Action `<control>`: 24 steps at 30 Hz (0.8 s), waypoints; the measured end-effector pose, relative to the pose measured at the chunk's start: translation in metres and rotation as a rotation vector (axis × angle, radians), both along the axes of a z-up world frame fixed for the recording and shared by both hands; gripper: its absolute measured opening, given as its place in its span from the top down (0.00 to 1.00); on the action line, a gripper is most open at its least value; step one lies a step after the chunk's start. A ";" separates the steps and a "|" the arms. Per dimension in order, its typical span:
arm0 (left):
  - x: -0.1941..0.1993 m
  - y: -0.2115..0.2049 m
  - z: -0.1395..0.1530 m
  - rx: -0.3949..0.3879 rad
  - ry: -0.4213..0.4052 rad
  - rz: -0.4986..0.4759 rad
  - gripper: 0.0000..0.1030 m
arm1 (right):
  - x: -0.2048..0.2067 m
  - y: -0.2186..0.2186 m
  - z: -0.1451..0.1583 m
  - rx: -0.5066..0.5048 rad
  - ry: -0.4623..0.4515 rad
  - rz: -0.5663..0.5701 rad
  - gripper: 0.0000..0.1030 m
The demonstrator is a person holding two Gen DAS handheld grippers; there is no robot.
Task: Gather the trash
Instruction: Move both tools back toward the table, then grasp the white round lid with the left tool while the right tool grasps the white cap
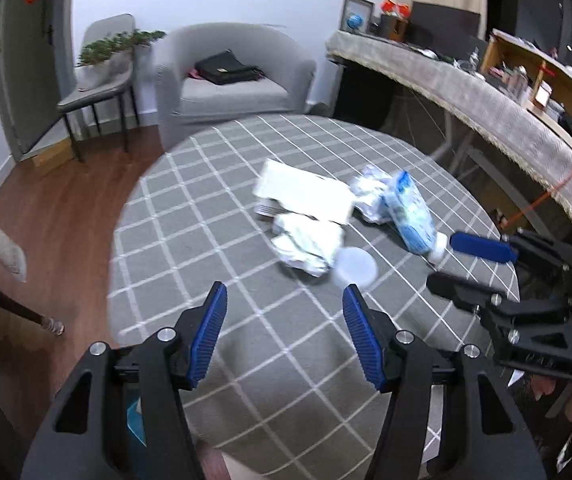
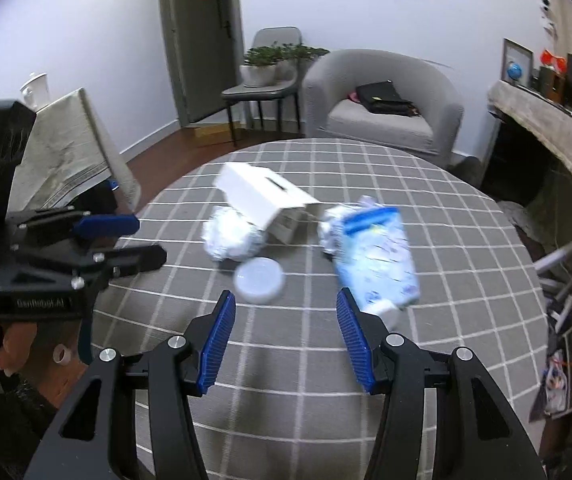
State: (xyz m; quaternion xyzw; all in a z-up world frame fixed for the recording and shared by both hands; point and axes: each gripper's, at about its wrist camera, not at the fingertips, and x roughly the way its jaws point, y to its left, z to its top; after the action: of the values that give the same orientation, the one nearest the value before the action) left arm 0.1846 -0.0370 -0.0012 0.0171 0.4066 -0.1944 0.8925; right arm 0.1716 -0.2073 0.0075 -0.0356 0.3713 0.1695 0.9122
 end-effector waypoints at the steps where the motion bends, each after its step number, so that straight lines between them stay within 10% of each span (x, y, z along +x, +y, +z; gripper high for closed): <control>1: 0.001 -0.005 -0.003 0.000 0.011 -0.013 0.39 | 0.001 -0.002 -0.001 -0.005 0.002 -0.011 0.48; 24: 0.024 -0.072 -0.042 0.078 0.061 -0.090 0.40 | 0.002 -0.052 -0.014 -0.020 0.046 -0.078 0.40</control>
State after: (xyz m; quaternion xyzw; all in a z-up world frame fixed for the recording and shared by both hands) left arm 0.2088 -0.1093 -0.0430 0.0643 0.4397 -0.2189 0.8687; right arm 0.1738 -0.2592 -0.0068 -0.0262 0.3949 0.1308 0.9090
